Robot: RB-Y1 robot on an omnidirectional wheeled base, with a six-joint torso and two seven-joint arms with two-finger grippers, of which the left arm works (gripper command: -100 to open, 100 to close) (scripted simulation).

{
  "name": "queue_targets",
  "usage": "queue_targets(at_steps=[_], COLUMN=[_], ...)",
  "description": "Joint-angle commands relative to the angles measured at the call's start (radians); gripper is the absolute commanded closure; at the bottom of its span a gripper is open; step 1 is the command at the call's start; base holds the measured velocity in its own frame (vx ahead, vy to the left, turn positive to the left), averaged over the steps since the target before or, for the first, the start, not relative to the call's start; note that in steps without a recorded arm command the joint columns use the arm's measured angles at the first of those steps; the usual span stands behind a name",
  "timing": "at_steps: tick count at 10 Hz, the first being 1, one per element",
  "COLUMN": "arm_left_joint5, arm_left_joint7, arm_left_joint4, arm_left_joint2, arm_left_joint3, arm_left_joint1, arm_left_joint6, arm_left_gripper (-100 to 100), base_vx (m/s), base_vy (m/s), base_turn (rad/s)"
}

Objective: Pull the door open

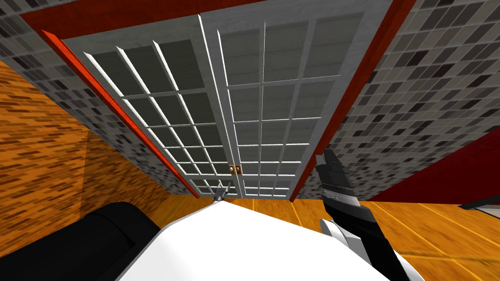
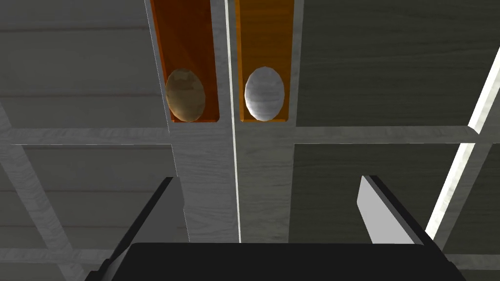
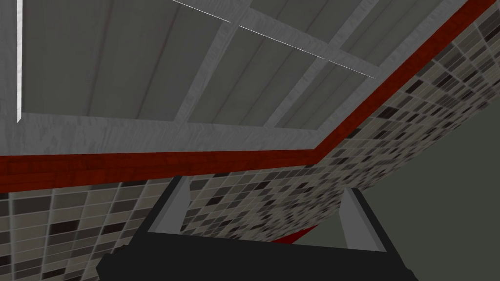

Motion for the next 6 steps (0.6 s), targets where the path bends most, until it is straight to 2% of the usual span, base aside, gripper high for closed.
queue_targets(at_steps=[1,6], arm_left_joint5=[0.004,0.022], arm_left_joint7=[-0.003,-0.020], arm_left_joint4=[0.011,0.050], arm_left_joint2=[0.002,0.008], arm_left_joint3=[0.010,0.055], arm_left_joint1=[0.014,0.054], arm_left_joint6=[0.002,0.014], arm_left_gripper=[-100,-100], base_vx=[-0.087,-0.184], base_vy=[-0.009,0.009], base_turn=[0.038,0.028])
